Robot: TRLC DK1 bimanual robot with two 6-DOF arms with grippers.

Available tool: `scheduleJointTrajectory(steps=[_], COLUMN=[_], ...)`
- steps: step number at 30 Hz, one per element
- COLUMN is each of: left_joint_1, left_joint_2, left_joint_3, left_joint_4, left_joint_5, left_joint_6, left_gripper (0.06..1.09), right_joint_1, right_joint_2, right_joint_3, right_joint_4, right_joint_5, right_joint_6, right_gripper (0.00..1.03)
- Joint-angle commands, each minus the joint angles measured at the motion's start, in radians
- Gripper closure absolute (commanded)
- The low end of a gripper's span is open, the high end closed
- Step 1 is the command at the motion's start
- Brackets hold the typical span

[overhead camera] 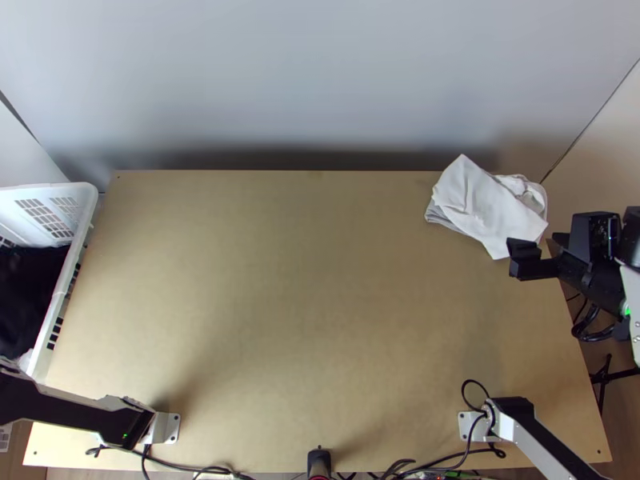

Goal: Fold the t-shirt

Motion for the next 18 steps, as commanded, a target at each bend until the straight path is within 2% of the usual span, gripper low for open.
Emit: scheduleJointTrajectory(steps=[1,9,14,18], left_joint_1=[-0.006,-0.032,-0.302,-0.678], left_joint_2=[-0.135,-0.346,-0.459,-0.502], left_joint_3=[0.186,0.172,0.028,-0.181], left_joint_4=[0.024,0.162,0.147,0.156], left_joint_5=[0.206,0.551,0.528,0.332], left_joint_6=[-0.152,-0.306,-0.314,-0.316], left_gripper=[1.05,1.05,1.05,1.05], right_joint_1=[0.001,0.012,0.016,0.016], right_joint_2=[-0.033,-0.107,-0.111,-0.107], right_joint_3=[-0.038,-0.11,-0.145,-0.126], right_joint_4=[0.024,0.16,0.192,0.203], right_joint_5=[0.0,-0.001,-0.001,0.0], right_joint_6=[-0.007,-0.002,0.027,0.035], right_gripper=[0.05,0.05,0.05,0.05])
